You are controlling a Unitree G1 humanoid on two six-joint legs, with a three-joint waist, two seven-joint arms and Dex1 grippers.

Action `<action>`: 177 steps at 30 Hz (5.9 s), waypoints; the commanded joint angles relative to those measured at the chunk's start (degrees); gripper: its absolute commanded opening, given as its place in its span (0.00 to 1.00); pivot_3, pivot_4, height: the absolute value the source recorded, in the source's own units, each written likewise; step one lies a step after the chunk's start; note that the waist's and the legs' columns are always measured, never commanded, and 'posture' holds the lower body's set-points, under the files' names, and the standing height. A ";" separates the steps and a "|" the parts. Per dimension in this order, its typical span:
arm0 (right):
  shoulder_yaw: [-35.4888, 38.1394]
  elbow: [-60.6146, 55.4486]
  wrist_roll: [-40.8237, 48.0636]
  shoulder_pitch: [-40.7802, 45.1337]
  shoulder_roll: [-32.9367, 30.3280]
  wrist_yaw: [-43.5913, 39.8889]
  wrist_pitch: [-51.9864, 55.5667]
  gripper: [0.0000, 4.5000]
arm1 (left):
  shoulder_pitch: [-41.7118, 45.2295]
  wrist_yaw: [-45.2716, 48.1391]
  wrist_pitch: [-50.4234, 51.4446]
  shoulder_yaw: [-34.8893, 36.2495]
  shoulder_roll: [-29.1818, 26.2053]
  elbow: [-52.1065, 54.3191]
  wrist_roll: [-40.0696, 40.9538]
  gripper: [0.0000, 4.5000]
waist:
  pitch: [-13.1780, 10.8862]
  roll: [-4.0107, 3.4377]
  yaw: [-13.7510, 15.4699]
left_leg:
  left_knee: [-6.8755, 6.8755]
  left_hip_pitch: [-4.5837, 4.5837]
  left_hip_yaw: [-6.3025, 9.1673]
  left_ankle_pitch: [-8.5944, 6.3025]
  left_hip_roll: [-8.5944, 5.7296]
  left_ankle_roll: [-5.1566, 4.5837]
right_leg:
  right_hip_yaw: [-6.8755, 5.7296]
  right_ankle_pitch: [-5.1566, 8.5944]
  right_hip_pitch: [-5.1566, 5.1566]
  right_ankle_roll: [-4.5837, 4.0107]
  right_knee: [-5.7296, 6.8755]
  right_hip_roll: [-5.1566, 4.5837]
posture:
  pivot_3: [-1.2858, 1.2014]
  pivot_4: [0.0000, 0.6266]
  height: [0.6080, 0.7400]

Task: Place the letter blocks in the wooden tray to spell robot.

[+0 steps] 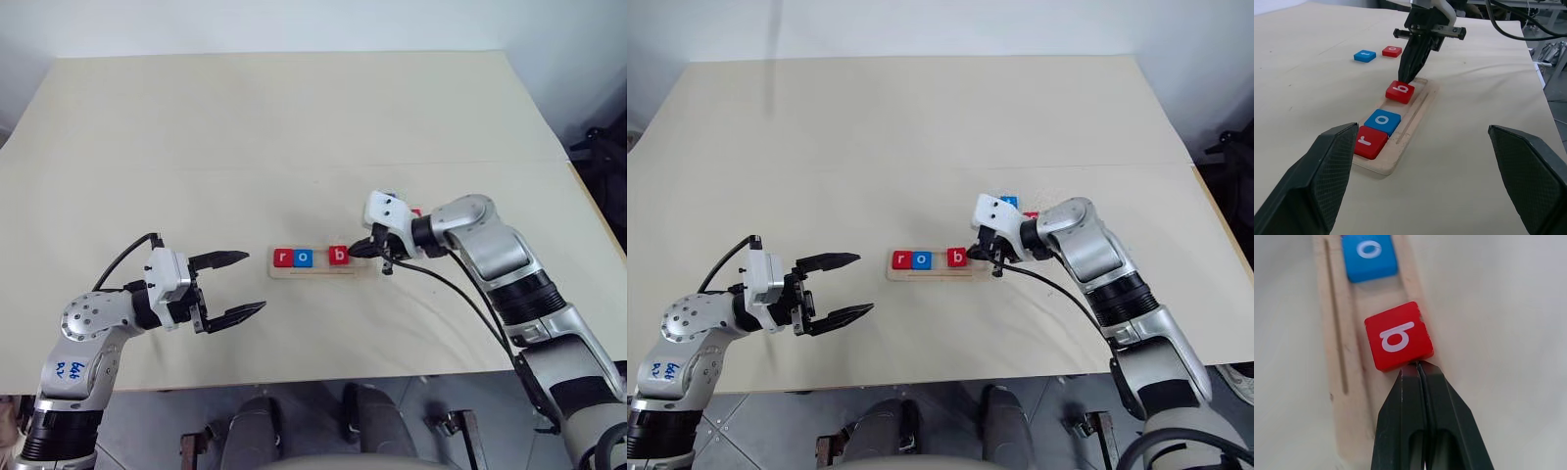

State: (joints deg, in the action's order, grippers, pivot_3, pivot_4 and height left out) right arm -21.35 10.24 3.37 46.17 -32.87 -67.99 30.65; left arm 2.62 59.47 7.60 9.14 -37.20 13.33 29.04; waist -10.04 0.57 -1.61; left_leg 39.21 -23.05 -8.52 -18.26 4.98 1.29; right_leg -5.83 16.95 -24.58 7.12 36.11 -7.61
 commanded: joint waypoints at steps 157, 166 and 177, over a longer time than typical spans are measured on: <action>6.59 12.46 3.02 -9.50 -17.81 -16.73 -26.19 0.68 | 11.13 5.36 -0.23 -4.92 1.49 -3.75 -1.04 1.00 | 0.04 0.08 1.44 | 0.09 0.09 -0.03 0.03 -0.04 -0.03 | 0.05 -0.07 0.13 0.07 -0.10 0.01 | 0.52 0.24 1.00; 8.08 4.57 4.85 -6.53 -14.36 -15.02 -17.88 0.33 | 10.85 4.21 0.04 -4.42 1.57 -3.48 -1.11 1.00 | 0.04 0.07 1.37 | 0.10 0.09 -0.02 0.03 -0.04 -0.03 | 0.05 -0.07 0.12 0.06 -0.08 0.00 | 0.52 0.24 1.00; 3.37 -0.20 2.73 2.31 -5.16 -9.43 -3.99 0.33 | 10.41 3.69 1.37 -5.13 1.59 -3.28 -1.19 1.00 | 0.02 0.02 1.61 | 0.10 0.01 0.00 0.02 -0.04 -0.03 | 0.03 -0.07 0.06 0.04 -0.04 0.00 | 0.52 0.24 1.00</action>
State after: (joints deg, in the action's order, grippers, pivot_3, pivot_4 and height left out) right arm -17.64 9.72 6.86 47.27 -38.47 -78.27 26.39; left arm 13.16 63.36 9.11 3.51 -35.41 8.25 26.87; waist -10.02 0.59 -0.01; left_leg 39.31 -23.05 -8.52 -18.24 4.94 1.26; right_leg -5.80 16.89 -24.52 7.15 36.06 -7.61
